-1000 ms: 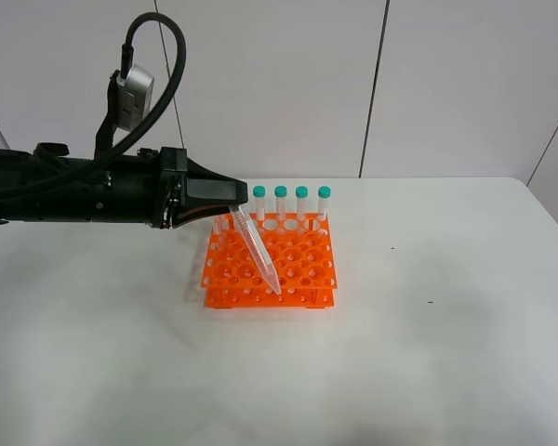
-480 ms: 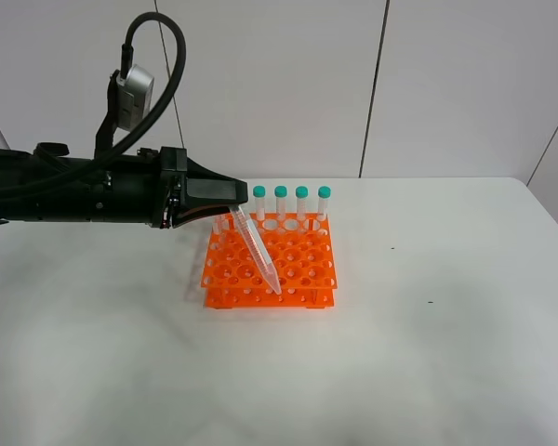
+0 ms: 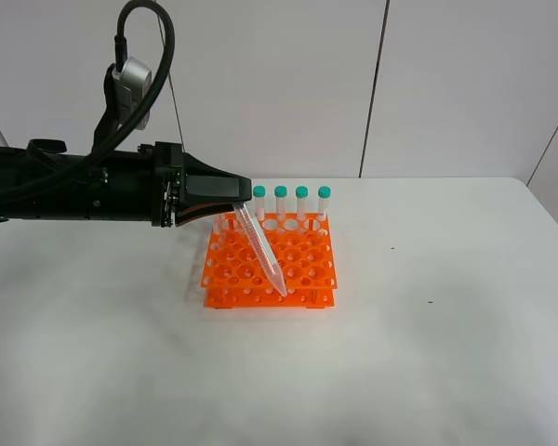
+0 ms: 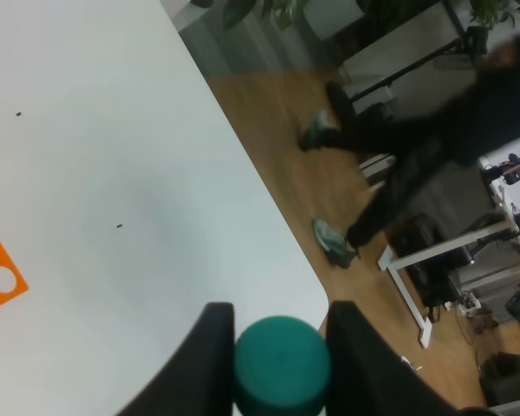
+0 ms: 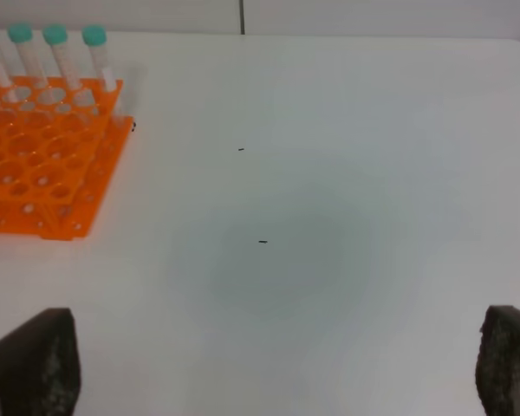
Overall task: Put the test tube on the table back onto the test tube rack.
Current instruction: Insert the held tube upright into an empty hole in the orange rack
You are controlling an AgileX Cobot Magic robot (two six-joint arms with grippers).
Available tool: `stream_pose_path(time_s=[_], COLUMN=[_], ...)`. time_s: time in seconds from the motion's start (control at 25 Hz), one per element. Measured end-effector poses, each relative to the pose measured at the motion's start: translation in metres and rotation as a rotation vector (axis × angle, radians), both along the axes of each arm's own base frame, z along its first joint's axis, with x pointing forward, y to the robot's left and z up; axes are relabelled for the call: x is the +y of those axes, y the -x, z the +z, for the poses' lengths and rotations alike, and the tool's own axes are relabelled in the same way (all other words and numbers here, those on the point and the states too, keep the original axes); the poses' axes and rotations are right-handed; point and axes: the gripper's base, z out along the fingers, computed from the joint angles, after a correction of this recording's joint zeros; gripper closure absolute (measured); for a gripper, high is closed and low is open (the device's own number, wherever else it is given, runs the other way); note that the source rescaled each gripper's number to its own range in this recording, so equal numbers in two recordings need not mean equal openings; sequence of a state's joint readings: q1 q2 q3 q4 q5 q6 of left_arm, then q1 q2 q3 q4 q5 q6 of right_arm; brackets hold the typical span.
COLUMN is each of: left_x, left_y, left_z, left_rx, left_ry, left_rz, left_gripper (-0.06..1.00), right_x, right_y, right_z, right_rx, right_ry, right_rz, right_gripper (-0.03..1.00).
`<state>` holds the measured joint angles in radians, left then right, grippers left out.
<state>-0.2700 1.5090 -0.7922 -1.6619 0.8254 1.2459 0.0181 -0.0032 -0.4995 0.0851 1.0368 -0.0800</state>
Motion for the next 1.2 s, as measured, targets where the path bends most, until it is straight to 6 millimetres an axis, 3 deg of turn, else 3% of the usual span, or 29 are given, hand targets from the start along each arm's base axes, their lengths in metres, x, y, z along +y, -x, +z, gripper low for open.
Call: stream_pose_path(time_s=[0.32, 0.72, 0.96, 1.2], left_x=[0.0, 0.015, 0.032, 0.047], left_y=[0.002, 0.047, 0.066, 0.074], left_z=[0.008, 0.083, 0.103, 0.104], left_rx=[-0.009, -0.219, -0.42, -0.596], left_ry=[0.038, 0.134, -0.049, -0.3], left_rz=[0.009, 0.06, 0.184, 0.254], left_gripper=[0.93, 0.93, 0.93, 0.93], right_x=[0.0, 0.0, 0.0, 0.0], right_y=[0.0, 0.0, 0.0, 0.0], right_z=[0.0, 0.0, 0.0, 0.0], right_rx=[0.0, 0.0, 0.0, 0.0], right_ry=[-0.002, -0.007, -0.007, -0.007], right_rz=[0.002, 0.002, 0.002, 0.002], right_gripper=[-0.03, -0.03, -0.03, -0.03])
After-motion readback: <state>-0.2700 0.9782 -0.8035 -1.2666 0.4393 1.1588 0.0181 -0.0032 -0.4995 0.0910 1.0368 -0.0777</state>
